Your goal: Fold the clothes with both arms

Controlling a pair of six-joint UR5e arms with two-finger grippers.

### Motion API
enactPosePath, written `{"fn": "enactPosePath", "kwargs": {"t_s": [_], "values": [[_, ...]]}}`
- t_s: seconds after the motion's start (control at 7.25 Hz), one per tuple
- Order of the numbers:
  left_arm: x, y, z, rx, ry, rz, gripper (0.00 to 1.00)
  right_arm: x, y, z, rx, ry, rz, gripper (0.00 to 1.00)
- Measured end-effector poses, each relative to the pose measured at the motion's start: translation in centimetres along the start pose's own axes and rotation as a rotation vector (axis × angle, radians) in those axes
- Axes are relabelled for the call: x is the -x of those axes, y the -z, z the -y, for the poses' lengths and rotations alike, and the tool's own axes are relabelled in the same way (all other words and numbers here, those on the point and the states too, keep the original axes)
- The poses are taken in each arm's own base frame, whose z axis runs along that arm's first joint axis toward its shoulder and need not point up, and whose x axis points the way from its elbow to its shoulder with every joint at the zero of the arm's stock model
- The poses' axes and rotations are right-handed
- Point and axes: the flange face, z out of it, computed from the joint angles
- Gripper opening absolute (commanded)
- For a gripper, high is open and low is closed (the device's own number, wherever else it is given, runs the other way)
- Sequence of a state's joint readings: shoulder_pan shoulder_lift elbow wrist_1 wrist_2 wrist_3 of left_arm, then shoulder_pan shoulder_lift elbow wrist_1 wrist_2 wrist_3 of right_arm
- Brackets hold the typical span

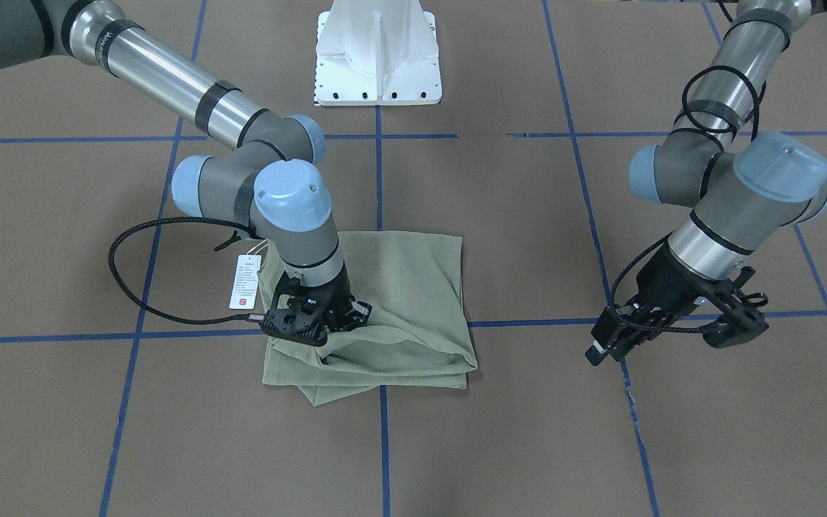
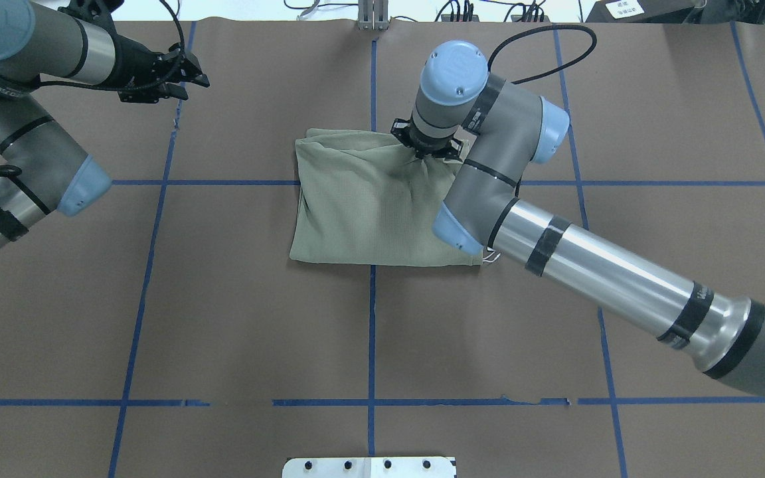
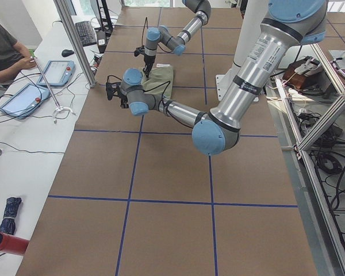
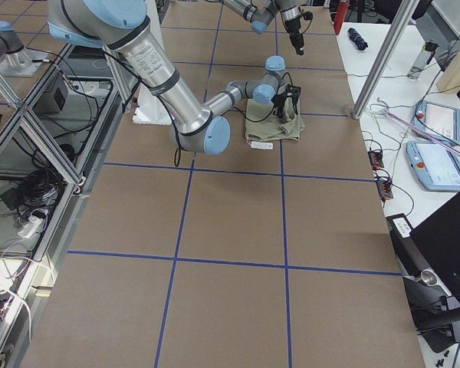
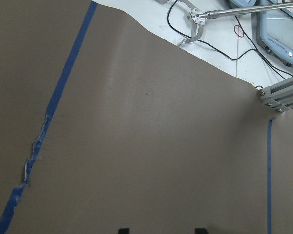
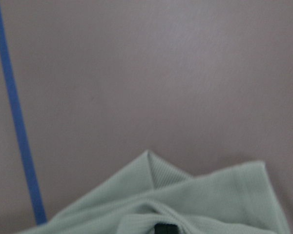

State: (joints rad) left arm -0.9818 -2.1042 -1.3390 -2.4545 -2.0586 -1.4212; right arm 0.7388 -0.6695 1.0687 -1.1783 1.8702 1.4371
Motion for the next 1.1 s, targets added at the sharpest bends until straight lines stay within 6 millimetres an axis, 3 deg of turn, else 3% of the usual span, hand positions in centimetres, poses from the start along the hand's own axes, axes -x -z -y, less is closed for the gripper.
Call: {"fn": "enactPosePath", "kwargs": {"t_s": [0.14,0.41,0.69,0.83,0.96,1.1], "values": [[-0.1,0.2,0.0,-0.001,0.000,-0.002,0.54,-1.8,-0.1,4.6,-0.015,-0.036,-0.010,0.00],[-0.2,0.4,-0.1,-0.003,-0.002,-0.004,0.54,-4.5,0.5,10.1,-0.017,-0.085,-0.012,0.00],[-0.4,0.4,-0.1,-0.002,-0.004,-0.003,0.54,-6.8,3.0,12.3,0.016,-0.082,0.028,0.00],[0.2,0.8,0.3,0.003,-0.015,-0.002,0.54,-9.4,4.1,13.1,0.030,-0.068,0.045,0.00],[1.8,1.9,1.3,0.013,-0.058,0.006,0.54,-13.4,5.0,14.2,0.039,-0.033,0.053,0.21],[4.7,3.4,2.3,0.022,-0.145,0.023,0.54,-18.9,6.2,16.1,0.044,0.023,0.053,0.36]]}}
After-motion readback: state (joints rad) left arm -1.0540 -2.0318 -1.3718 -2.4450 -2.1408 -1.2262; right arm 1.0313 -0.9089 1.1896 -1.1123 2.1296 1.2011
